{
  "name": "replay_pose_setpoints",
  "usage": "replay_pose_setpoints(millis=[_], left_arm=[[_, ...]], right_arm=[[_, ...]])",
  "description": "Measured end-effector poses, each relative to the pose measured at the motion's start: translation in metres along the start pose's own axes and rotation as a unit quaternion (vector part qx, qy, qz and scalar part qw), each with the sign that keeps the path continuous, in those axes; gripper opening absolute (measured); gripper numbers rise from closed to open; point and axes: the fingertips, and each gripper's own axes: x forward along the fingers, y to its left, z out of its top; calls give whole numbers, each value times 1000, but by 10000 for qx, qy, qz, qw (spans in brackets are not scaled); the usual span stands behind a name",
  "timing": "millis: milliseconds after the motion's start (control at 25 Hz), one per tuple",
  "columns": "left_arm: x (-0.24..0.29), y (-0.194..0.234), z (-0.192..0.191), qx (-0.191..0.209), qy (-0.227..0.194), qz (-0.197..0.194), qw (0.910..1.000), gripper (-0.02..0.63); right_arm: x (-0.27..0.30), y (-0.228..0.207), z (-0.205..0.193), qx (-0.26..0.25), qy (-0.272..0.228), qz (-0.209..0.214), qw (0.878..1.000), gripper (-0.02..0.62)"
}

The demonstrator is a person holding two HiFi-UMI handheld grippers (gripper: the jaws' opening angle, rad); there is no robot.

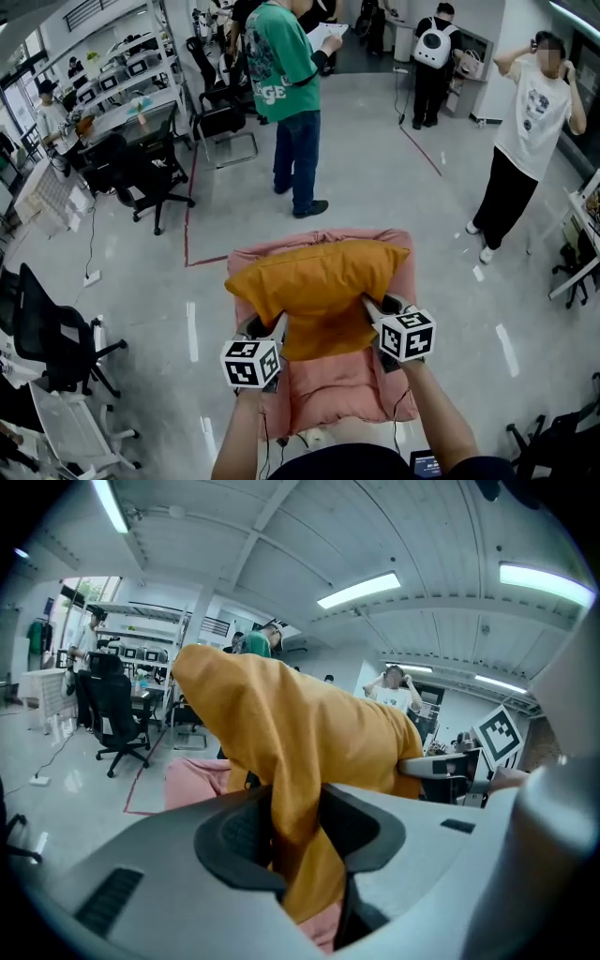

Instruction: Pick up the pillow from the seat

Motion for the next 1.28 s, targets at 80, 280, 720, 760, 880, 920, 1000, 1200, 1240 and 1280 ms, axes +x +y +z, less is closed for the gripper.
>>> replay_pose_setpoints(millis=[80, 280, 720, 760, 880, 920, 1000, 1200, 1240, 1280], left_arm=[[-9, 0, 4, 66, -78, -2, 9999, 146], [-32, -8, 12, 234, -254, -2, 9994, 146], [-85, -21, 24, 309, -595, -55, 9977, 146], [-89, -23, 24, 307, -615, -69, 9976, 146], [-104, -29, 21, 321, -659, -96, 9973, 146], [-109, -31, 19, 321, -677, -105, 9971, 147], [-117, -36, 17, 326, -723, -134, 9968, 147], [-139, -44, 13, 322, -772, -238, 9962, 147], [-143, -44, 12, 311, -784, -255, 9961, 147], [-146, -45, 11, 296, -798, -273, 9960, 147]], right_arm=[[-6, 8, 3, -23, -58, -19, 10000, 104], [-26, 23, 8, -63, -197, -57, 9998, 104], [-68, 59, 18, -116, -517, -101, 9985, 104], [-73, 61, 17, -116, -546, -109, 9984, 104], [-87, 69, 14, -112, -624, -121, 9979, 104], [-92, 72, 12, -115, -649, -126, 9977, 104], [-102, 75, 9, -117, -700, -148, 9974, 104], [-123, 89, 4, -63, -794, -201, 9966, 104], [-126, 92, 3, -62, -814, -210, 9964, 104], [-129, 94, 2, -65, -836, -217, 9962, 104]])
